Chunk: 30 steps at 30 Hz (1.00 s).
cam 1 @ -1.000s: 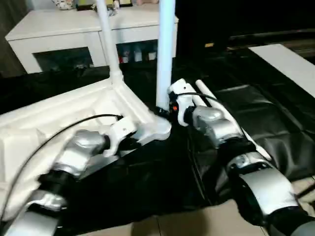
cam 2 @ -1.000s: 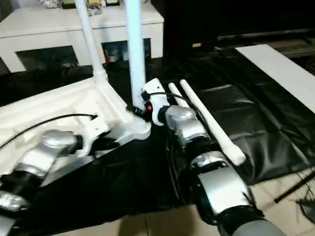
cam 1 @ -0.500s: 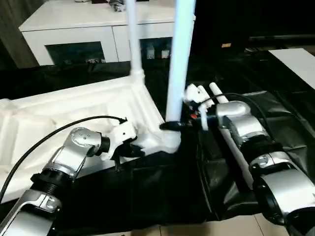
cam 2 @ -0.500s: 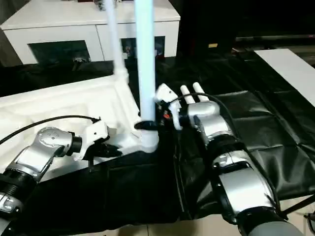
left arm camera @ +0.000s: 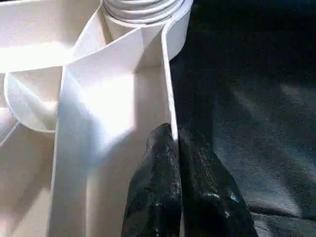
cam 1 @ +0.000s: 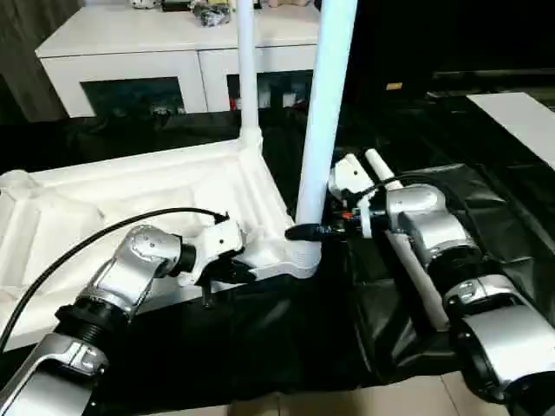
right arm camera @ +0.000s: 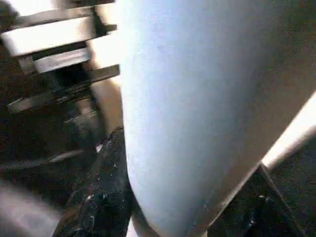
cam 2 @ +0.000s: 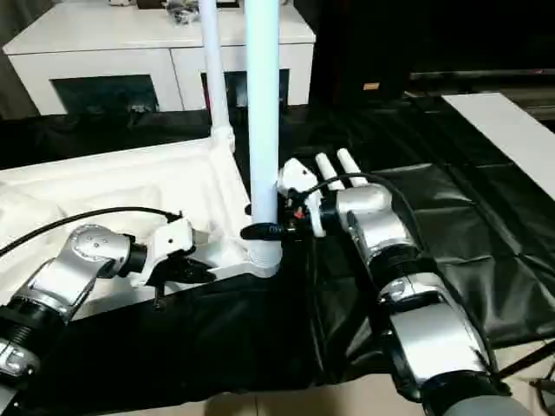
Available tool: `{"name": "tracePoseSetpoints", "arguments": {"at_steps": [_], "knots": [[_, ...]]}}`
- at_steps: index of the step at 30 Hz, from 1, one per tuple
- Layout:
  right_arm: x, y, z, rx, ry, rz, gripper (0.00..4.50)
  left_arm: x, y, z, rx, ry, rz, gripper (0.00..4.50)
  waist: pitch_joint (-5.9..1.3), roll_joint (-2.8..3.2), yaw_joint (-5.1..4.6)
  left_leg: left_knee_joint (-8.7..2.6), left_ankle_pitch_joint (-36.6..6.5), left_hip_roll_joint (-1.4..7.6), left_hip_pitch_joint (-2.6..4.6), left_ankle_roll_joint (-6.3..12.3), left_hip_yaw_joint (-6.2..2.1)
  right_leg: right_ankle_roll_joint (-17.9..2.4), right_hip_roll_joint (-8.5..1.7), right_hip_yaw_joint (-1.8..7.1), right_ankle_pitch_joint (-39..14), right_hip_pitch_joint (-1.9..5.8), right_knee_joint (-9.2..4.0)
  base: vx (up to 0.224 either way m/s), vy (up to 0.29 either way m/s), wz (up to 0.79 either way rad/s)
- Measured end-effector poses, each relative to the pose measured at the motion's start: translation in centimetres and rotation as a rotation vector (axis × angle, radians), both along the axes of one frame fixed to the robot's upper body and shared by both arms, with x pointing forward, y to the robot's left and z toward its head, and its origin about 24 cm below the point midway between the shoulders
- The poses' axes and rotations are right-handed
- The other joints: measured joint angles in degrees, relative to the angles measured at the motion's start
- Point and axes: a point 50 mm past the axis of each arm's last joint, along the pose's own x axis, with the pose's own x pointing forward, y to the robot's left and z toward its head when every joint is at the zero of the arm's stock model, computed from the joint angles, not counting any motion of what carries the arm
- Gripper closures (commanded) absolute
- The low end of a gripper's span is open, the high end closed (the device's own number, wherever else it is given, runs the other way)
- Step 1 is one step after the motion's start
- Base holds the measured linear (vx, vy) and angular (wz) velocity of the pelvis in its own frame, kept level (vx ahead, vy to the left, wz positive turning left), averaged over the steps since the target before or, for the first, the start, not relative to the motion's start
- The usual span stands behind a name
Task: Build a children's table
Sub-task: Rotate leg to tighten
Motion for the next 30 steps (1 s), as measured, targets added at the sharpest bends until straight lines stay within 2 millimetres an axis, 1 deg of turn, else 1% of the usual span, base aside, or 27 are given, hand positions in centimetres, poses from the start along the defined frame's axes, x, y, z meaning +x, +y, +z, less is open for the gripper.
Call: {"name": "tracePoseSetpoints", "arguments": {"at_steps": [1,2,4,6,8,10,11,12,13,14,15,16,17,18,19,20,21,22,23,24,25,26,28,30], "knots": [[0.3,0.7,-0.5,0.015,0.015,-0.107,2.69,0.2,-0.1,-0.3,0.010,-0.006,0.047,4.50,0.13,0.12,-0.72,-0.02,-0.19,0.01,0.42,-0.29,-0.07,0.42,0.00,-0.03,-0.25,0.32,0.00,0.000,0.000,0.00],[0.5,0.9,-0.6,0.013,0.019,-0.157,2.69,0.3,-0.3,-0.4,0.015,-0.010,0.070,4.50,0.18,0.03,-1.03,-0.05,-0.22,0.01,0.69,-0.33,-0.11,0.54,0.00,-0.03,-0.32,0.37,0.00,0.000,0.000,0.00],[0.9,1.1,-1.0,0.016,0.032,-0.264,2.69,0.6,-0.9,-0.6,0.010,-0.016,0.118,4.50,0.36,0.02,-1.69,-0.05,-0.26,0.00,0.98,-0.37,-0.35,1.09,0.00,-0.19,-0.66,0.38,-0.21,-0.068,-0.001,-0.09],[1.2,1.3,-1.2,0.021,0.035,-0.364,2.69,0.8,-1.7,-0.9,-0.002,-0.018,0.173,4.50,0.51,0.28,-2.23,-0.04,-0.26,-0.15,1.06,-0.37,-0.94,1.16,0.00,-0.50,-0.71,0.49,-0.61,-0.070,0.014,-0.13],[1.4,1.5,-1.3,0.024,0.032,-0.449,2.69,0.9,-2.4,-1.1,-0.018,-0.016,0.223,4.50,0.62,0.41,-2.64,-0.07,-0.27,-0.59,1.10,-0.36,-1.61,1.17,-0.02,-0.54,-0.72,0.48,-0.80,-0.059,0.024,-0.10],[1.7,2.0,-1.5,0.032,0.034,-0.564,2.69,1.1,-3.4,-1.2,-0.025,-0.013,0.294,4.50,0.75,0.66,-2.88,-0.05,-0.27,-0.66,1.15,-0.35,-1.88,1.18,-0.02,-0.76,-0.73,0.50,-1.13,-0.052,0.021,-0.12],[1.9,2.4,-1.6,0.035,0.038,-0.623,2.69,1.2,-3.9,-1.3,-0.029,-0.014,0.323,4.50,0.82,0.85,-3.17,-0.13,-0.28,-0.66,1.17,-0.35,-2.03,1.19,-0.01,-0.97,-0.73,0.59,-1.46,-0.052,0.020,-0.13],[2.0,2.8,-1.6,0.040,0.039,-0.686,2.69,1.3,-4.3,-1.3,-0.033,-0.016,0.352,4.50,0.95,1.12,-3.52,-0.19,-0.29,-0.68,1.16,-0.35,-2.32,1.19,-0.04,-1.40,-0.73,0.73,-1.87,-0.052,0.020,-0.11],[2.2,3.4,-1.5,0.056,0.047,-0.793,2.69,1.4,-5.1,-1.5,-0.036,-0.018,0.393,4.50,1.21,1.71,-4.07,-0.30,-0.30,-0.59,1.24,-0.35,-2.87,1.19,-0.06,-2.34,-0.74,1.33,-2.69,0.000,0.000,0.00],[2.2,3.8,-1.7,0.055,0.056,-0.858,2.69,1.4,-5.6,-1.5,-0.033,-0.021,0.414,4.50,1.29,1.96,-4.31,-0.51,-0.31,-0.60,1.31,-0.36,-3.08,1.17,-0.06,-2.81,-0.75,1.57,-3.08,0.000,0.000,0.00],[2.3,4.1,-1.7,0.051,0.064,-0.911,2.69,1.5,-6.0,-1.5,-0.035,-0.023,0.427,4.50,1.41,2.21,-4.36,-0.73,-0.31,-0.56,1.10,-0.36,-3.16,0.92,-0.08,-3.15,-0.97,2.19,-2.96,-0.084,0.023,-0.07],[2.3,4.2,-1.7,0.048,0.071,-0.969,2.69,1.4,-6.5,-1.6,-0.037,-0.022,0.441,4.50,1.60,2.20,-3.61,-1.06,-0.31,-0.45,1.20,-0.37,-2.55,-0.14,-0.19,-3.40,-2.60,2.01,-0.10,-0.104,-0.010,0.09],[2.4,4.2,-1.7,0.048,0.071,-1.004,2.69,1.4,-7.1,-1.6,-0.039,-0.025,0.447,4.50,1.45,1.48,-2.65,-1.07,-0.30,-0.09,1.23,-0.38,-1.10,-1.24,-0.30,-2.84,-4.47,1.92,4.70,-0.104,-0.010,0.09],[2.4,4.1,-1.7,0.044,0.072,-1.031,2.69,1.5,-7.2,-1.6,-0.040,-0.033,0.455,4.50,0.91,-0.50,-1.43,-0.98,-0.34,-0.06,1.70,-0.45,0.88,-0.74,-0.21,-0.45,-7.42,2.34,6.44,0.032,-0.136,0.22],[2.4,4.5,-1.4,0.049,0.070,-1.044,2.69,1.6,-6.9,-1.4,-0.045,-0.042,0.463,4.50,0.48,-1.55,-0.56,1.37,-2.03,0.11,1.47,-1.19,1.15,1.47,0.14,1.07,-7.98,1.45,7.17,0.098,-0.171,-0.11],[2.4,4.8,-1.4,0.047,0.070,-1.046,2.69,1.5,-6.8,-1.4,-0.046,-0.038,0.466,4.50,0.42,-1.05,0.69,3.83,-3.48,-0.14,1.31,-0.33,-1.46,1.48,0.14,0.64,-7.97,1.10,7.10,0.098,-0.171,-0.11],[2.4,5.1,-1.2,0.046,0.068,-1.047,2.69,1.5,-6.8,-1.4,-0.046,-0.031,0.467,4.50,-0.06,-0.07,0.98,4.38,-3.64,-1.01,1.45,-0.07,-4.04,1.48,0.21,0.06,-7.90,1.06,6.83,0.104,-0.031,-0.45],[2.5,5.2,-1.1,0.049,0.064,-1.047,2.69,1.6,-6.9,-1.3,-0.047,-0.033,0.468,4.50,-0.60,0.68,0.81,2.58,-3.51,-1.40,1.38,-1.91,-4.92,1.46,0.36,-0.69,-7.64,0.72,6.47,0.059,0.002,-0.05],[2.6,5.2,-0.8,0.053,0.063,-1.057,2.69,1.7,-7.0,-1.0,-0.050,-0.047,0.472,4.50,-0.73,-0.06,0.37,1.41,-2.70,-1.28,1.71,-3.28,-4.30,0.96,0.69,0.22,-5.66,0.22,6.15,0.059,0.002,-0.05],[2.6,5.3,-0.8,0.058,0.066,-1.061,2.69,1.7,-6.8,-0.9,-0.048,-0.050,0.475,4.50,-0.61,0.11,0.17,1.16,-2.51,-0.83,1.59,-3.45,-4.21,0.72,1.30,0.38,-5.28,0.32,5.50,-0.032,-0.041,0.30],[2.6,5.4,-0.8,0.061,0.076,-1.062,2.69,1.7,-6.5,-0.9,-0.038,-0.052,0.481,4.50,-0.63,0.09,-0.19,0.95,-2.41,-0.38,1.26,-3.62,-4.15,0.48,1.93,0.42,-4.73,0.54,4.63,0.000,0.000,0.00],[2.6,5.6,-0.7,0.066,0.079,-1.061,2.69,1.8,-6.3,-0.9,-0.035,-0.054,0.484,4.50,-0.63,0.07,-0.38,0.88,-2.39,-0.22,1.18,-3.66,-4.27,0.37,2.13,0.29,-4.47,0.69,4.15,0.000,0.000,0.00],[2.6,5.8,-0.5,0.066,0.076,-1.052,2.69,1.8,-6.0,-0.8,-0.033,-0.059,0.486,4.50,-0.60,0.17,-0.98,0.54,-2.36,-0.02,1.20,-3.72,-4.15,0.35,2.13,0.14,-4.08,0.94,3.34,0.000,0.000,0.00],[2.7,6.0,-0.4,0.062,0.075,-1.042,2.69,1.8,-5.8,-0.8,-0.034,-0.057,0.485,4.50,-0.57,0.27,-1.28,0.53,-2.36,-0.02,1.20,-3.72,-4.00,0.36,2.09,0.21,-4.07,0.97,3.21,0.000,0.000,0.00]]}}
